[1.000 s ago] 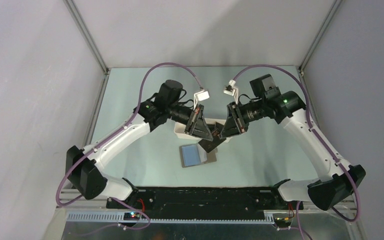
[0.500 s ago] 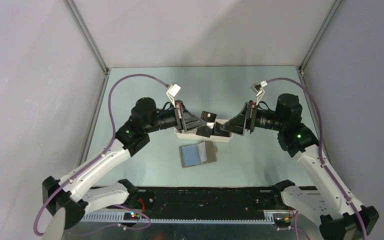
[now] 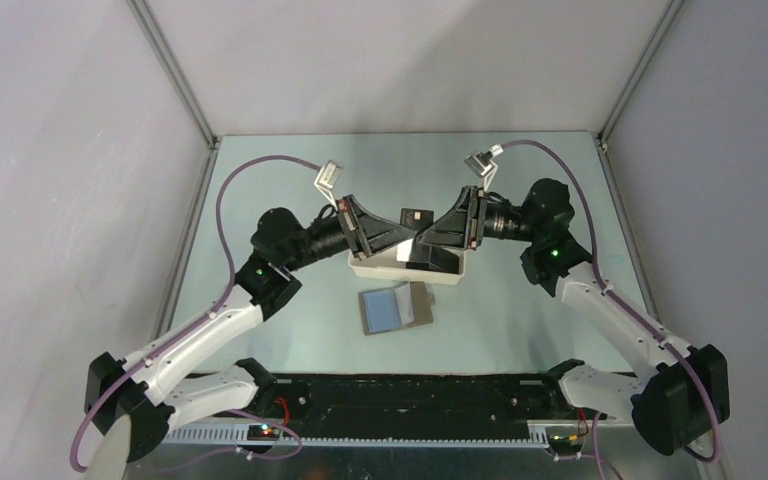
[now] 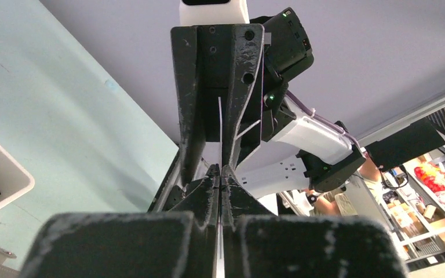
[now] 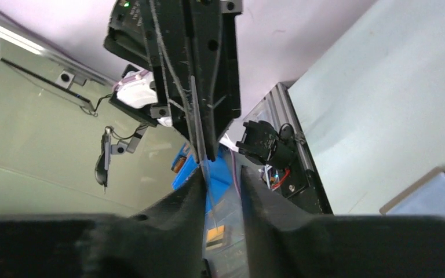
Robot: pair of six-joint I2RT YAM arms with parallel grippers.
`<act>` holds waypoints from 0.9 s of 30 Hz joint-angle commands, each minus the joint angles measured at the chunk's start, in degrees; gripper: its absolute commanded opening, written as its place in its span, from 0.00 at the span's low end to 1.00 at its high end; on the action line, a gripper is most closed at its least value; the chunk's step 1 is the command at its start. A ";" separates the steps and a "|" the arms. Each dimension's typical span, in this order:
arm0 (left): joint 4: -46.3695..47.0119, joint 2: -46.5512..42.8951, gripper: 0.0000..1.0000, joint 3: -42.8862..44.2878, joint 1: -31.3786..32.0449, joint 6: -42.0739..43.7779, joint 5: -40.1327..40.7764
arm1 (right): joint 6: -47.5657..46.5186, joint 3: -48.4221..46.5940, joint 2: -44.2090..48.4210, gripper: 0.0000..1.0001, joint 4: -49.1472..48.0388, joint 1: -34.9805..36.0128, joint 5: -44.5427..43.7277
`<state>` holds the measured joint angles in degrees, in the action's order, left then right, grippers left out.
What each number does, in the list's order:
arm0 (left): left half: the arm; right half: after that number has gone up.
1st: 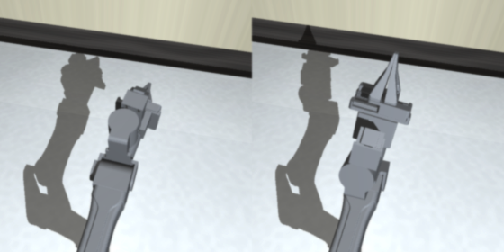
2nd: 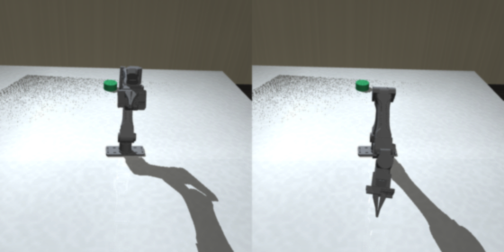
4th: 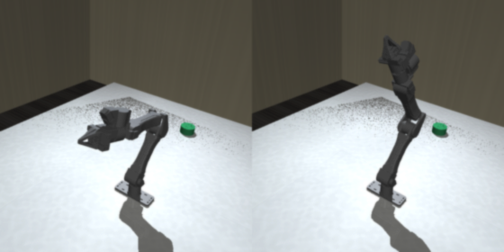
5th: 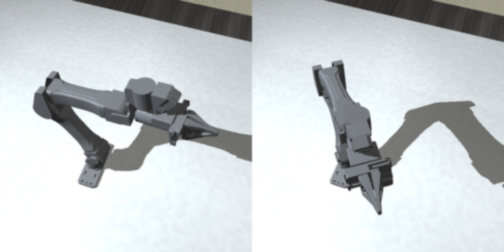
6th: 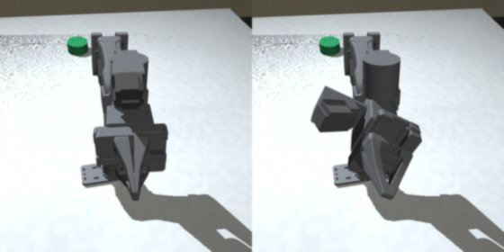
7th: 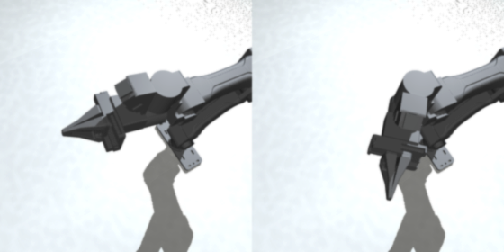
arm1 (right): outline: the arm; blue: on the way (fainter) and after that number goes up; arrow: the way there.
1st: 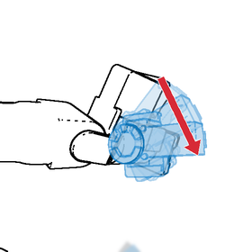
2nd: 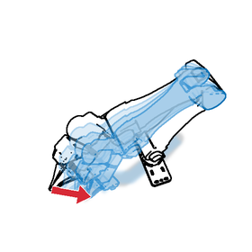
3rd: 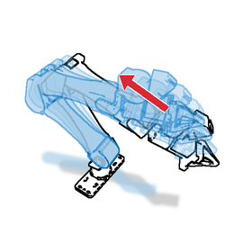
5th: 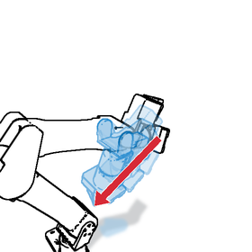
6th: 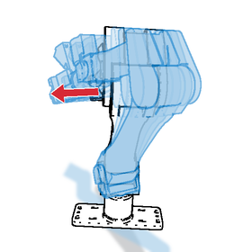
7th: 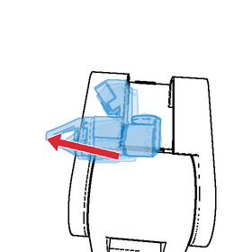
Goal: Put the credit cards into the card holder
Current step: Pick up the credit card from the storage box, then insert the credit card into the card holder.
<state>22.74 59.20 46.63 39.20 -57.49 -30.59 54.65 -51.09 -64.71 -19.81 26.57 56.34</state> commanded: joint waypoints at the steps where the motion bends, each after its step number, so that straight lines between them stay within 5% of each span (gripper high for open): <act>1: 4.18 -1.35 0.00 -0.50 -0.16 -1.66 -0.58 | 5.79 -0.66 -1.21 0.23 -11.31 0.99 2.33; 7: 4.12 -1.19 0.06 -1.72 -0.19 -2.05 -0.31 | 4.74 -0.68 -0.52 0.00 -9.77 1.39 2.19; 10: 3.99 -1.91 0.44 -3.65 -0.36 -2.73 0.58 | 0.42 -2.14 -0.09 0.00 -0.09 1.44 0.65; 12: 3.20 -3.46 0.60 -6.65 -1.07 -3.64 2.27 | -4.40 -2.96 1.05 0.00 7.57 1.40 -1.65; 15: -0.93 -6.66 0.70 -11.67 -2.88 -5.66 6.78 | -11.65 -3.08 2.27 0.00 16.25 1.53 -7.05; 18: -14.30 -11.77 0.91 -16.20 -4.52 -3.76 12.17 | -17.74 -3.14 2.33 0.00 26.63 2.07 -10.60; 22: -31.55 -16.28 0.99 -17.59 -4.83 -0.86 22.67 | -23.86 -2.90 0.50 0.00 36.32 4.96 -16.89; 27: -33.63 -12.70 0.99 -20.42 -5.05 -1.58 23.83 | -26.62 -1.46 -5.52 0.00 40.44 7.81 -21.93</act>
<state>-4.23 43.42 27.35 34.57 -60.10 -11.81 33.76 -52.16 -66.04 13.30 32.60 40.38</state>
